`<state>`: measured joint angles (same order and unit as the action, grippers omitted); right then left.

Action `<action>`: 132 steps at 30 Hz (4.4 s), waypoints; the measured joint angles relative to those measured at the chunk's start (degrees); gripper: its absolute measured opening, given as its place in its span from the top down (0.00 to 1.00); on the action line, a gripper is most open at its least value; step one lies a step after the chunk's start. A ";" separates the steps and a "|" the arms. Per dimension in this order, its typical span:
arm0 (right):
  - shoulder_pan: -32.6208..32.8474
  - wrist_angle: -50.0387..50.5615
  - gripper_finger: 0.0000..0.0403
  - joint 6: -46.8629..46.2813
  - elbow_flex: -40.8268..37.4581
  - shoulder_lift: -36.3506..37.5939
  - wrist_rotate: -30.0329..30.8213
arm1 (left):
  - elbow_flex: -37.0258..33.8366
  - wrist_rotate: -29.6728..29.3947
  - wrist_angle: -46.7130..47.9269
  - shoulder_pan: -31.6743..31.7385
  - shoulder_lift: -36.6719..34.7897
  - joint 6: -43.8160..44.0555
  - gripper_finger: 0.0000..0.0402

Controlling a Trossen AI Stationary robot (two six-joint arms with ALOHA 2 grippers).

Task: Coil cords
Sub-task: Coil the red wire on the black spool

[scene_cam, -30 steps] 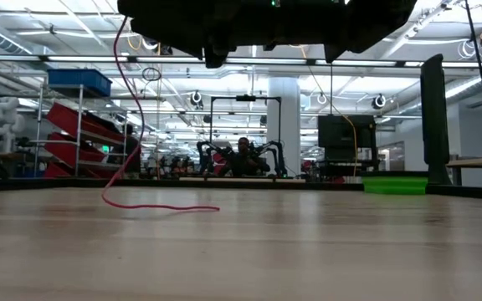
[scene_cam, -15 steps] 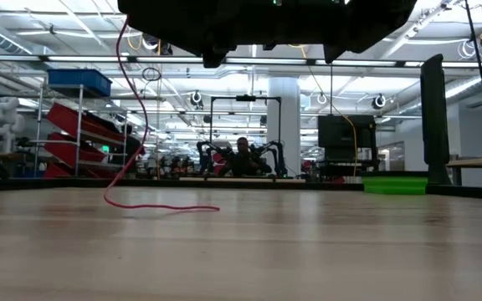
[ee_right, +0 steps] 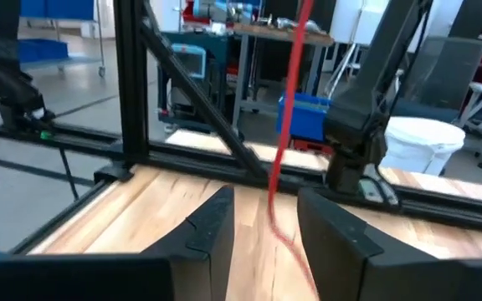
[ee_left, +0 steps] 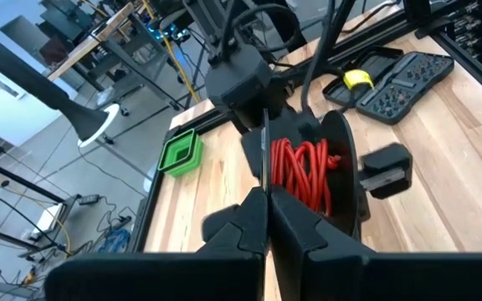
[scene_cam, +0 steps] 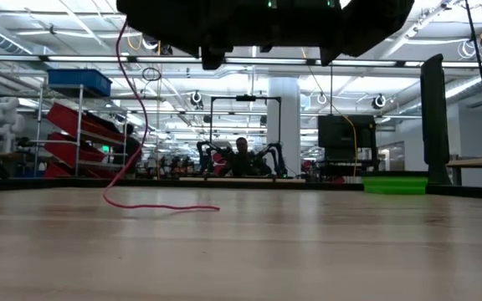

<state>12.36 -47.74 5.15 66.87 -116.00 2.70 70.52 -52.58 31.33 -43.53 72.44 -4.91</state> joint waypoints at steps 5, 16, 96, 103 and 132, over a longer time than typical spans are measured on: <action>-0.09 0.41 0.79 0.00 2.39 -3.66 -0.79 | 0.02 0.00 -0.07 0.02 0.00 0.00 0.98; -0.31 11.90 0.98 0.89 9.25 -5.28 -1.18 | 0.09 0.04 0.00 -0.15 0.02 0.00 0.98; -0.64 20.61 0.67 4.57 9.20 -5.63 11.95 | -0.02 -0.04 0.63 -0.15 0.02 0.17 0.98; -0.72 22.66 0.83 4.34 9.20 -5.60 12.00 | -0.02 -0.04 0.63 -0.15 0.02 0.19 0.98; -0.70 29.25 0.81 1.31 9.25 -2.54 11.11 | -0.02 -0.04 0.70 -0.15 0.02 0.22 0.98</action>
<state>11.66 -18.49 6.46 76.12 -118.54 13.81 70.50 -52.62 32.03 -43.68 72.47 -4.69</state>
